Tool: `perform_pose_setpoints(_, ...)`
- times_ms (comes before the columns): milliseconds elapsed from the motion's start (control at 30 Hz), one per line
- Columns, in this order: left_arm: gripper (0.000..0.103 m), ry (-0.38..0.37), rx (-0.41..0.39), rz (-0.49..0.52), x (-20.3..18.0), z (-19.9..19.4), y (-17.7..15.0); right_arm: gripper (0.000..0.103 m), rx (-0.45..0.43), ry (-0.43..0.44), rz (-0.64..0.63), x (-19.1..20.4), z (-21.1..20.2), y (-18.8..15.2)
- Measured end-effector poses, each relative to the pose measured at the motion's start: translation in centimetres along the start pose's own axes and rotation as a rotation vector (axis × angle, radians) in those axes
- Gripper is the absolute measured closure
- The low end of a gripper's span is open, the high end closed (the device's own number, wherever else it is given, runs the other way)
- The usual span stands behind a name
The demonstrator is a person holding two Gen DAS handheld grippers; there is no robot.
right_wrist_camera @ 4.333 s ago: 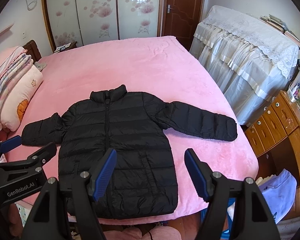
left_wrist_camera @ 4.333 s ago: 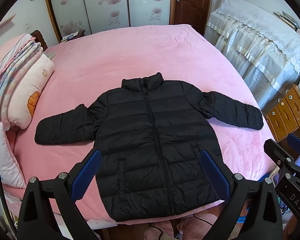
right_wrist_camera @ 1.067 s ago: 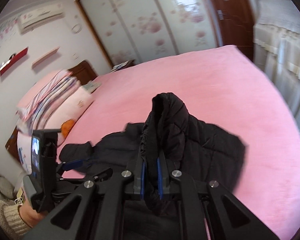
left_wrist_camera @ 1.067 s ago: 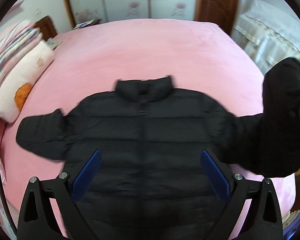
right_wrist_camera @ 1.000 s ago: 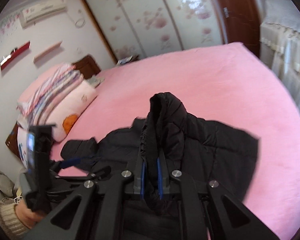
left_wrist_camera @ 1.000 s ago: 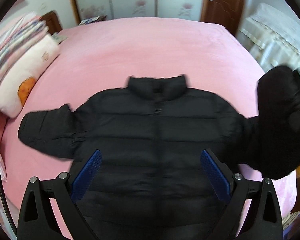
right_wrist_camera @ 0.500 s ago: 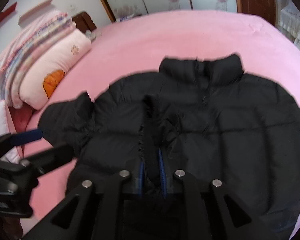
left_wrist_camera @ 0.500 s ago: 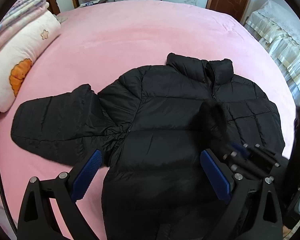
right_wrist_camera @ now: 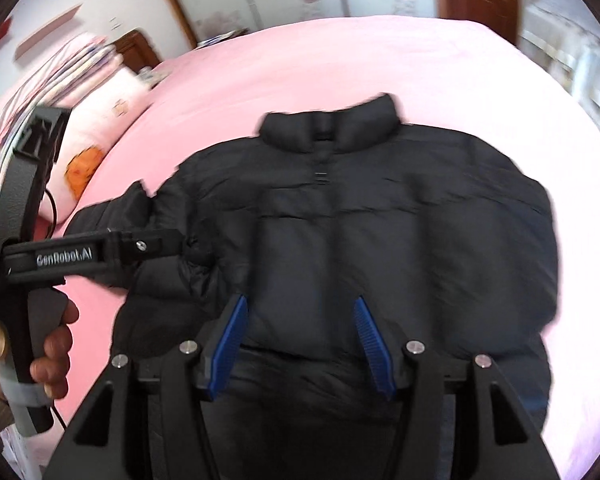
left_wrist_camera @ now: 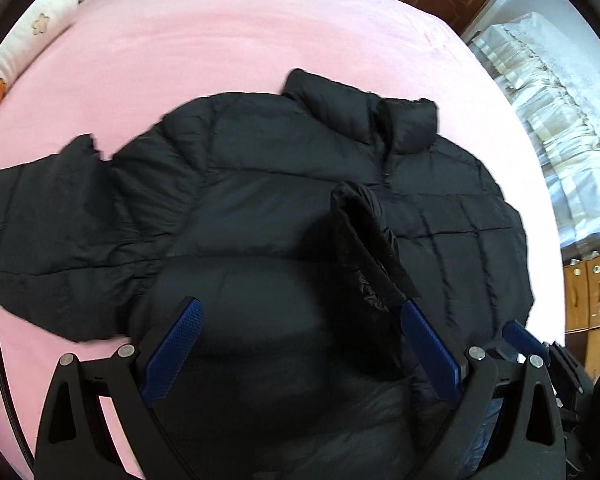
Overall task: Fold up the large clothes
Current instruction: 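Fold the held sleeve across the jacket body with the right gripper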
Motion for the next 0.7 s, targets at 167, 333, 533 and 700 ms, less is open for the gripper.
perform_pose_setpoints(167,0.004,-0.058,0.040,0.016,-2.0,1.1,0.4,0.047,-0.003,-0.036,0.061,-2.9,-1.6,-1.0)
perform_pose_setpoints(333,0.004,-0.143,0.060,0.001,-3.6,0.6,0.7,0.047,-0.009,-0.050,0.106,-4.2,-2.5,-1.5)
perform_pose_setpoints(533,0.004,-0.123,0.070,0.021,-4.8,1.0,0.6,0.047,-0.016,-0.077,0.112,-5.3,-2.9,-1.7)
perform_pose_setpoints(700,0.004,-0.021,0.048,-0.035,-2.6,2.3,0.7,0.047,-0.022,-0.102,0.146,-7.4,-3.2,-2.1)
Point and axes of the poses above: each gripper's, at about its wrist camera, not at the fingertips, and z roughly the way its jaws point, x to its left, y to its top, the point moved 3 cm from there along z, roughly the way its jaws point, and after that the axes turned 4 degrees about y, right-handed, at the moved point
